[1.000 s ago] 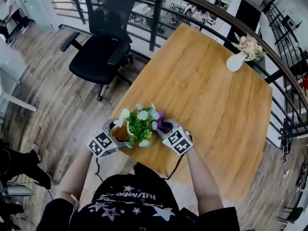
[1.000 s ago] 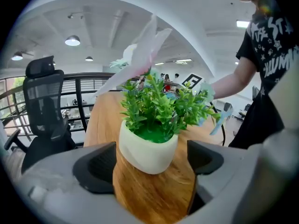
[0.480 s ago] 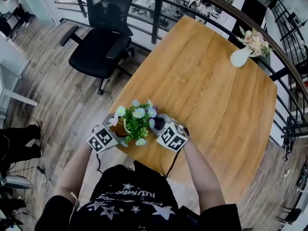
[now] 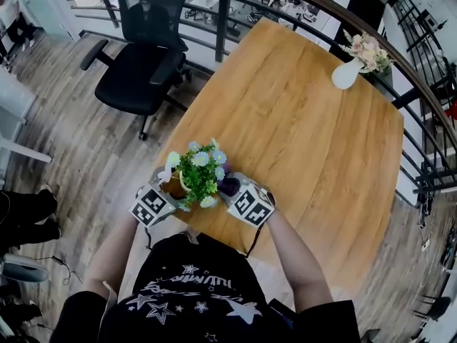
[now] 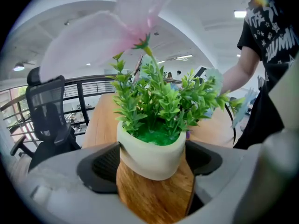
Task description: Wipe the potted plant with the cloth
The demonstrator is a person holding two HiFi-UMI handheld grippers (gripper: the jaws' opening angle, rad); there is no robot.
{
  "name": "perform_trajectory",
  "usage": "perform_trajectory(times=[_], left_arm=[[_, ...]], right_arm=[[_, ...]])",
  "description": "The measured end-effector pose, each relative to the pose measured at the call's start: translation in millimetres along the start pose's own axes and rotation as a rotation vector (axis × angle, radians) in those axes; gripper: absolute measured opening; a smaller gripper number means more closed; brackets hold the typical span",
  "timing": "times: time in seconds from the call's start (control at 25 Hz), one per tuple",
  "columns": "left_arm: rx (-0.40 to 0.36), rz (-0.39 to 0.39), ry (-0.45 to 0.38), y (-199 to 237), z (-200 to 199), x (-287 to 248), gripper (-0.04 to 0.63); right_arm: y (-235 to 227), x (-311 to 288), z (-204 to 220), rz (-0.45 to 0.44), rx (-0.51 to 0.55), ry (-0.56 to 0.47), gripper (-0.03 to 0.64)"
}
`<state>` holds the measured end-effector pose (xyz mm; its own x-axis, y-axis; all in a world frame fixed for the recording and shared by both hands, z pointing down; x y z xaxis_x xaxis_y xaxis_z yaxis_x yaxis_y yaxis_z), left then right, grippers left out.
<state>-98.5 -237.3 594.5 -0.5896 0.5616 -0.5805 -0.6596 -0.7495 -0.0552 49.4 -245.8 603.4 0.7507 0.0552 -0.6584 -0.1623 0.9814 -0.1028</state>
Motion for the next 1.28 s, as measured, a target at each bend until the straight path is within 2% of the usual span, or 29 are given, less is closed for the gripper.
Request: perform_trajectory(times=[0.32,0.56,0.92,1.04,1.16,1.28], left_arm=[[0.043,-0.066,-0.010,-6.8,-0.6,-1.0,0.454],[0.102,-0.139,-0.011,-12.6,-3.7,-0.9,0.455],[0.142,-0.216,-0.006,-19.1,-1.8,-6.3,0.454],[0.148,-0.222,0.005,-20.7,-0.6,-4.7,0.454],[0.100,-0.199,0.037,-24.5,2.5,-3.4,0.454],[0.060,-0.144,0.057,-27.9,7.3,0.2,0.454]], right_arm=[[32.9,1.9,6.1,0.034,-0.107,-0.023,0.083],[53.8,-3.3,3.4,0.067,-0.140,-0.043,0.083],[68.1,-7.7,-4.5,0.106,-0.164,-0.007,0.083],[69.9,-8.4,-4.8,0.127,-0.175,0.004,0.083],[70.6,-6.2,-3.9,0.144,-0.184,0.017,0.084],[67.2,-2.4,-1.9,0.167,-0.206,0.021,0.084]])
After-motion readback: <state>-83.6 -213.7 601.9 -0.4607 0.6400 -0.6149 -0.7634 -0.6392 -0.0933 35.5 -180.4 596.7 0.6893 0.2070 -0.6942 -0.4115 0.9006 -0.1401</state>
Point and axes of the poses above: the fingertips, and each gripper's own axes: x backward along the fingers, y to its left, z out of its underside, the point moved 6 cm from there along x, backward along the fingers, and after that the axes turned 9 degrees about -z, right-handed, at the moved point
